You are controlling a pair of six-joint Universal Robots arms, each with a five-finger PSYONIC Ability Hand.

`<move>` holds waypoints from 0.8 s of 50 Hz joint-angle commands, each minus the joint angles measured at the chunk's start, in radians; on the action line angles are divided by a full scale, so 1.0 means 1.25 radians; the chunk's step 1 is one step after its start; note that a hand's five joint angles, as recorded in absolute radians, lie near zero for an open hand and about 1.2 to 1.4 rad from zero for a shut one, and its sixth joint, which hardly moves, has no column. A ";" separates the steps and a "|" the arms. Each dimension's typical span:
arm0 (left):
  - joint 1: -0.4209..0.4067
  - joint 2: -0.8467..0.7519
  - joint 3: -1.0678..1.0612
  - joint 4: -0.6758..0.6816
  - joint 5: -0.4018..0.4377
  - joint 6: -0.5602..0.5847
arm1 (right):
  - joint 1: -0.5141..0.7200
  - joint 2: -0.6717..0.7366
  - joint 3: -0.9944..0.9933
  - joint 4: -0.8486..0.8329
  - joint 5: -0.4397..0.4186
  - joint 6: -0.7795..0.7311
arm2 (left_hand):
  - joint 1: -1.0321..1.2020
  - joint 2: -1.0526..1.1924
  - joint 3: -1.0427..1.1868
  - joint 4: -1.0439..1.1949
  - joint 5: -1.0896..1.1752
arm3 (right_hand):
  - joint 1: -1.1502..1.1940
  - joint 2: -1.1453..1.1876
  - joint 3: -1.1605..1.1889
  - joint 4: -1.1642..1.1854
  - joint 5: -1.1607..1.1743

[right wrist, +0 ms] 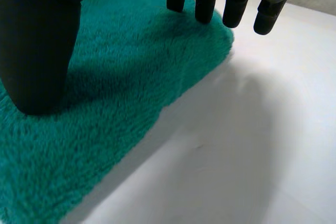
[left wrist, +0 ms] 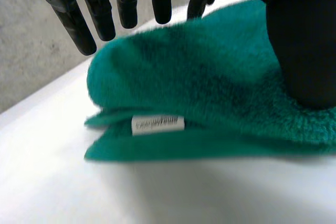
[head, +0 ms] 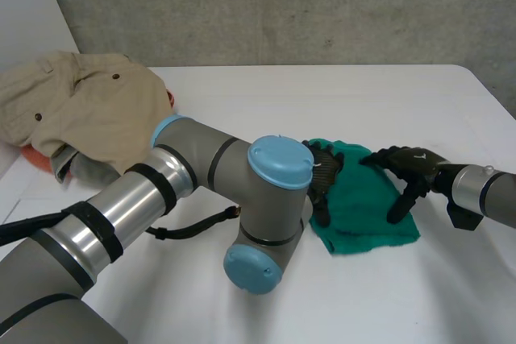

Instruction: Fold the laundry.

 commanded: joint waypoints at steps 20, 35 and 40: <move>0.080 0.481 -0.406 0.087 0.108 -0.043 | -0.083 -0.257 0.167 -0.162 0.162 0.253 | -0.030 -0.027 -0.033 -0.026 -0.045 | -0.041 -0.030 -0.028 -0.027 -0.038; 0.187 0.842 -0.775 0.088 0.542 -0.157 | -0.083 -0.253 0.417 -0.270 0.040 0.253 | -0.030 -0.027 -0.033 -0.026 -0.045 | -0.041 -0.030 -0.028 -0.027 -0.038; 0.201 0.895 -0.831 0.093 0.547 -0.190 | -0.050 -0.226 0.420 -0.316 0.059 0.252 | -0.030 -0.027 -0.033 -0.026 -0.045 | -0.041 -0.030 -0.028 -0.027 -0.038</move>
